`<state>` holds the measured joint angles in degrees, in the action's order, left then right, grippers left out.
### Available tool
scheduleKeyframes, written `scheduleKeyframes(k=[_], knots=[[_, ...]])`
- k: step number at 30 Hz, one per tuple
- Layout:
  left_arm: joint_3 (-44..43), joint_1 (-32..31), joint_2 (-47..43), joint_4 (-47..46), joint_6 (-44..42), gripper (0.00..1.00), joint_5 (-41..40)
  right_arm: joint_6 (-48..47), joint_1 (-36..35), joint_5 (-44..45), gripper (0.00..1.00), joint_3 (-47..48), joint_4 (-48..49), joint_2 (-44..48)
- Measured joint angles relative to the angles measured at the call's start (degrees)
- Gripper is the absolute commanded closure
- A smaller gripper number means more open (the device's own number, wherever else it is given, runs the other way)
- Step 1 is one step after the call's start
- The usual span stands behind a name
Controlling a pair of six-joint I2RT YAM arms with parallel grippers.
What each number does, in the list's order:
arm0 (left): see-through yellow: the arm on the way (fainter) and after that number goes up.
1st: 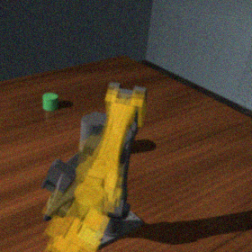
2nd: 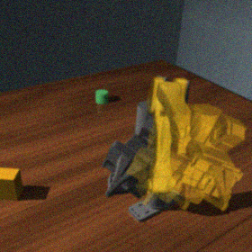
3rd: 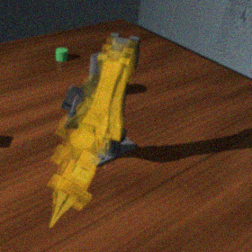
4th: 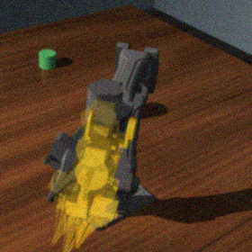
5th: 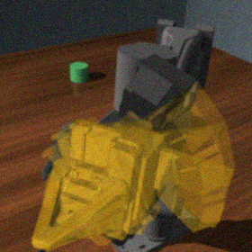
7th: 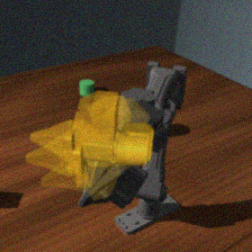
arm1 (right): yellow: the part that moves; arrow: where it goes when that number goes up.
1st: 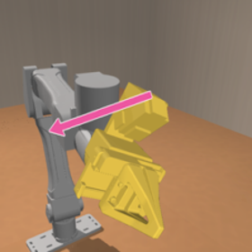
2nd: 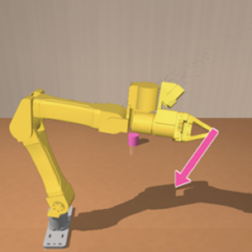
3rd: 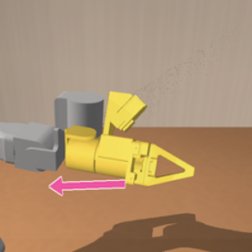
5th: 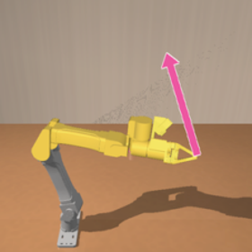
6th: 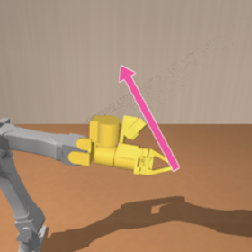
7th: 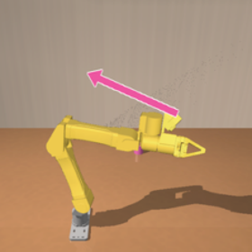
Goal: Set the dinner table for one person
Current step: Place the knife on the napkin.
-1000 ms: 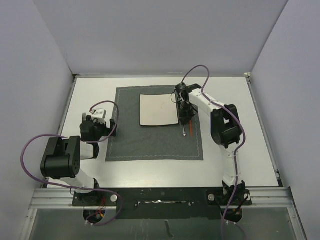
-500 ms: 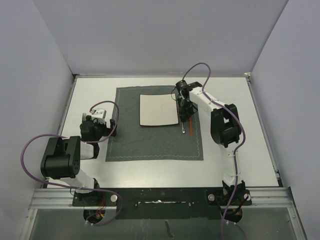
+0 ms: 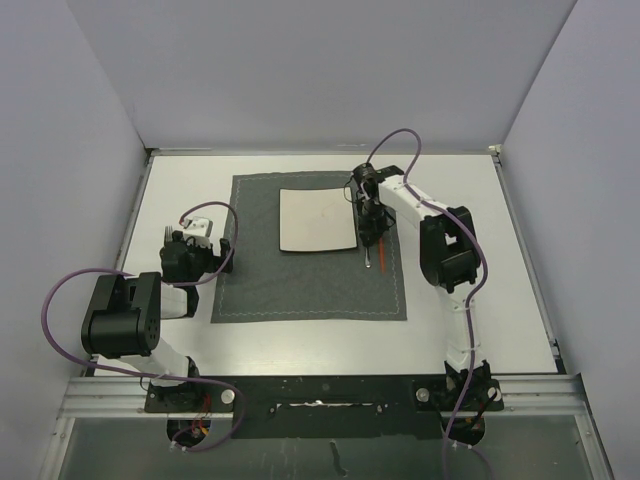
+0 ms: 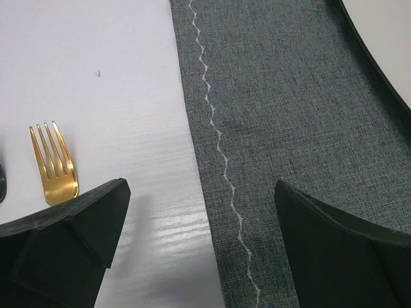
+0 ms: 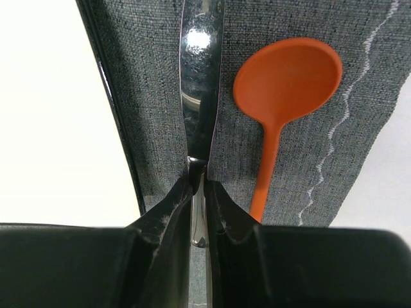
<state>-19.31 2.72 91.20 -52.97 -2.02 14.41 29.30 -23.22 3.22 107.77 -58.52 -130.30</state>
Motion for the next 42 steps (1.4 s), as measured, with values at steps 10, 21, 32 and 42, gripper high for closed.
scheduleKeyframes(k=[10, 21, 32, 42], knots=[[0.0, 0.0, 0.0, 0.0, 0.0, 0.02, 0.0, 0.4, 0.3, -0.1, 1.00, 0.0, 0.2, 0.0], [0.0, 0.0, 0.0, 0.0, 0.0, 0.02, 0.0, 1.1, 0.3, -0.4, 1.00, 0.0, 0.3, 0.0], [0.0, 0.0, 0.0, 0.0, 0.0, 0.02, 0.0, 1.3, 0.3, -0.4, 1.00, 0.0, 0.3, 0.0], [0.0, 0.0, 0.0, 0.0, 0.0, 0.02, 0.0, 1.4, 0.3, -0.4, 0.96, 0.0, 0.4, -0.7]])
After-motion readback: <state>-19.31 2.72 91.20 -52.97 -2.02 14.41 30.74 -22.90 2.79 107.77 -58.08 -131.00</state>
